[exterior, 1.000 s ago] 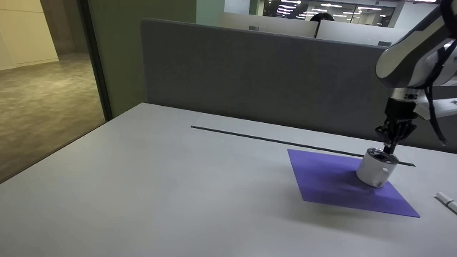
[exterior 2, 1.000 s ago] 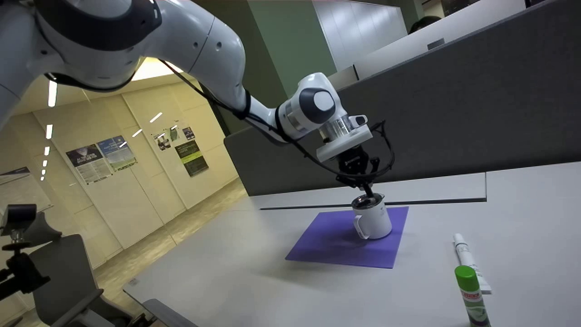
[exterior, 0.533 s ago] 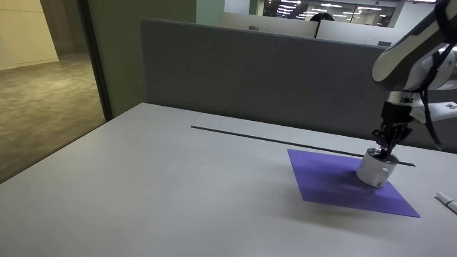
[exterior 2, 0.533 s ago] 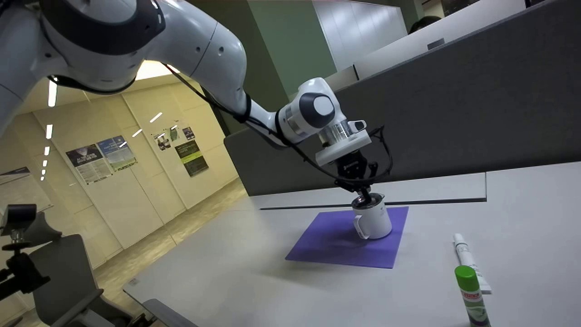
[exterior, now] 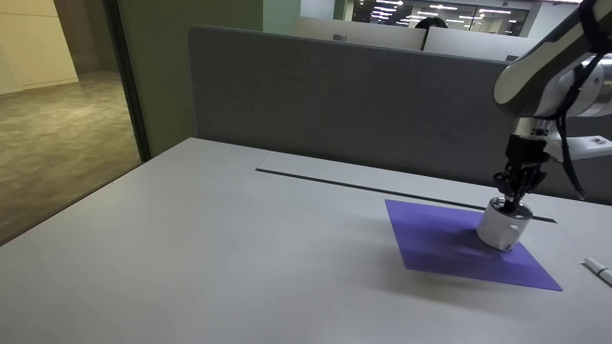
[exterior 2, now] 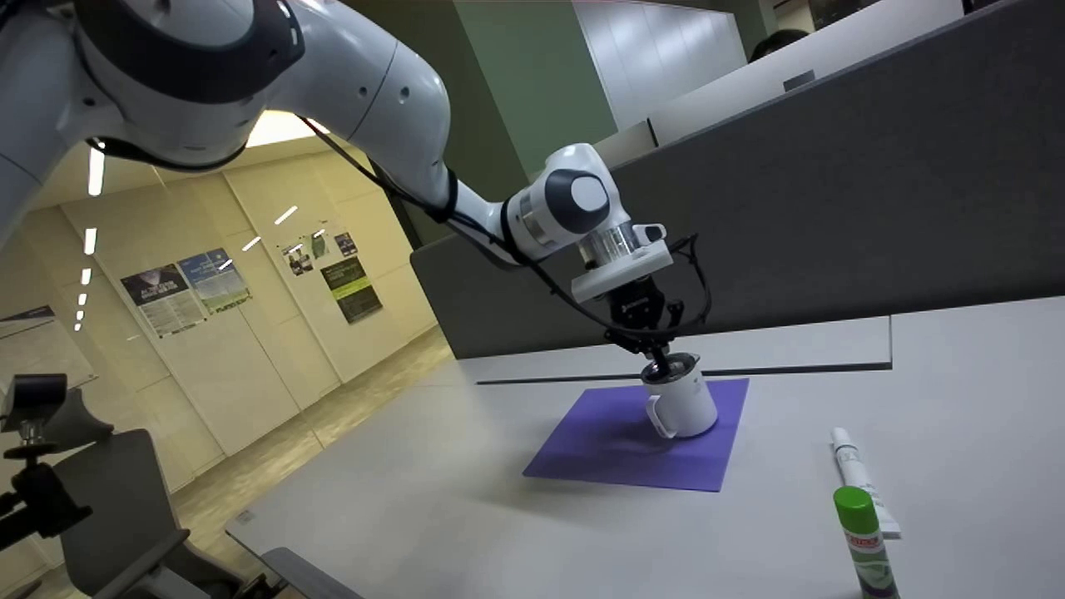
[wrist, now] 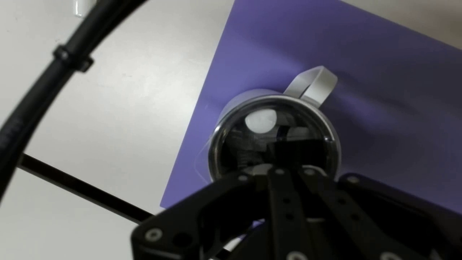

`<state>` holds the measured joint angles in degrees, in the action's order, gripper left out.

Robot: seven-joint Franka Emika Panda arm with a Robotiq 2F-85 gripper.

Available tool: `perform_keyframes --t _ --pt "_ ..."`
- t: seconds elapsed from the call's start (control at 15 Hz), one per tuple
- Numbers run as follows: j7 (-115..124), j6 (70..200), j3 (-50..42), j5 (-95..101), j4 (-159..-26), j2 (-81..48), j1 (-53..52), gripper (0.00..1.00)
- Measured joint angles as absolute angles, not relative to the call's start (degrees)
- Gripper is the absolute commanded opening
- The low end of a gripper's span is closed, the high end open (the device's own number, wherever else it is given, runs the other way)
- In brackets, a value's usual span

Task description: Close the white flask

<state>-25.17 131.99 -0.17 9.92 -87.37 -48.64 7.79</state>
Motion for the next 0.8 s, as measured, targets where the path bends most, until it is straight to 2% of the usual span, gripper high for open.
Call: perform_keyframes --t 0.53,0.6,0.67,0.8 --pt "-24.4 134.66 -0.78 10.03 -86.41 -49.17 7.92 0.0" --pt "-24.45 135.55 -0.71 9.83 -86.4 -49.03 8.16 0.25" --pt "-24.79 135.88 -0.38 9.28 -86.4 -48.79 8.57 0.27" --pt "-26.8 135.66 1.11 7.23 -86.48 -47.91 9.94 0.39"
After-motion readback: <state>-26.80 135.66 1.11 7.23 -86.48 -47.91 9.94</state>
